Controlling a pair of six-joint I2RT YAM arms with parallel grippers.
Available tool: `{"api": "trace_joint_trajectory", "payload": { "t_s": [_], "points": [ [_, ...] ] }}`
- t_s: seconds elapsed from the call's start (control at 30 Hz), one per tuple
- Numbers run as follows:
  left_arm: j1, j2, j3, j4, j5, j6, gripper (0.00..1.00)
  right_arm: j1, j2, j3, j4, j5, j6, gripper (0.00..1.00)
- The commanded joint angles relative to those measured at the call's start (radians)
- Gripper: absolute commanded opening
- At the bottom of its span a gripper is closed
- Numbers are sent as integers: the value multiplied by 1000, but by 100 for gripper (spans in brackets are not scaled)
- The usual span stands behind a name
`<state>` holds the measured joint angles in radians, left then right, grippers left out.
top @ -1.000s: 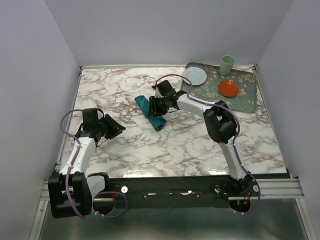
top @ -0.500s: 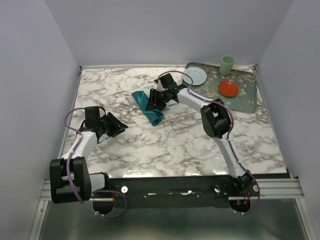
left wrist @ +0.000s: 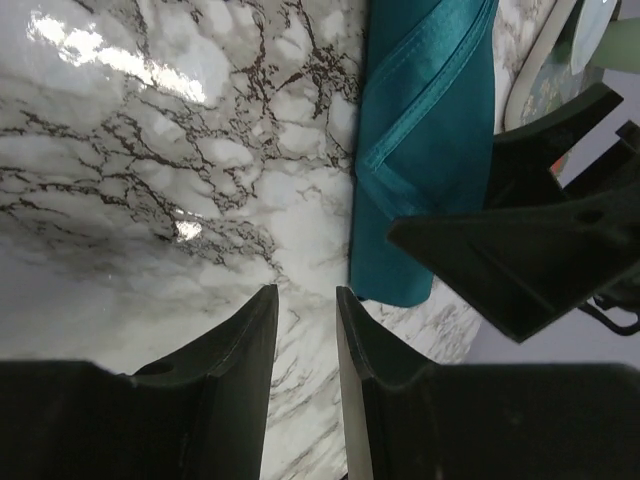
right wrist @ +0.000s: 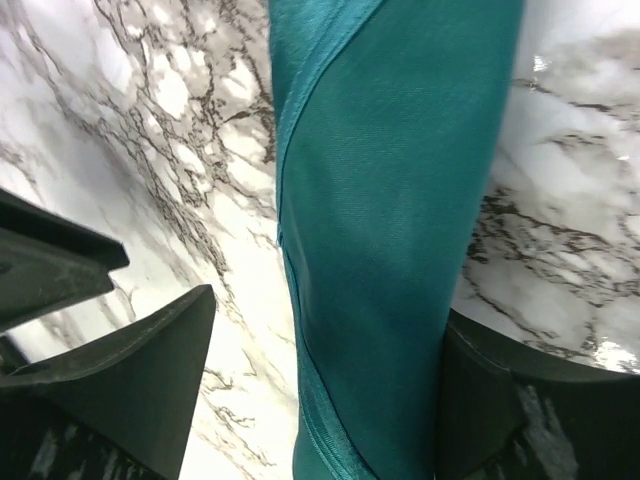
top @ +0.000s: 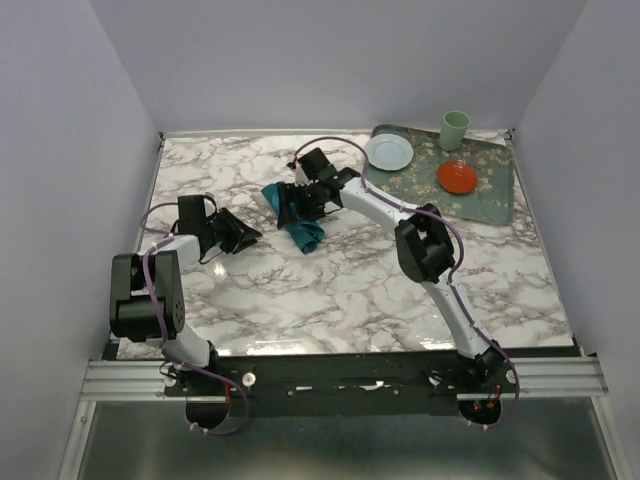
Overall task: Fold the napkin, place the utensils inside, and roll it up
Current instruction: Roll the napkin with the utensil
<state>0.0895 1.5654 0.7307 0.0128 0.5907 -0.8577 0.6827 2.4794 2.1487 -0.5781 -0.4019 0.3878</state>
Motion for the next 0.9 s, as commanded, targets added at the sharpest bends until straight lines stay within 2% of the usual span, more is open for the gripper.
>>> {"api": "trace_joint_trajectory", "payload": {
  "t_s": [0.0, 0.2, 0.53, 0.87],
  "points": [
    [-7, 62, 61, 91, 38, -27, 38, 29, -7, 23, -103, 135, -72, 85],
    [-34, 200, 147, 153, 92, -47, 41, 21, -50, 33, -121, 150, -89, 94],
    [-114, 277, 187, 205, 60, -79, 43, -21, -118, -36, -59, 49, -12, 95],
    [-119, 321, 142, 308, 49, -115, 45, -41, -145, -59, -29, -9, 2, 95]
  ]
}}
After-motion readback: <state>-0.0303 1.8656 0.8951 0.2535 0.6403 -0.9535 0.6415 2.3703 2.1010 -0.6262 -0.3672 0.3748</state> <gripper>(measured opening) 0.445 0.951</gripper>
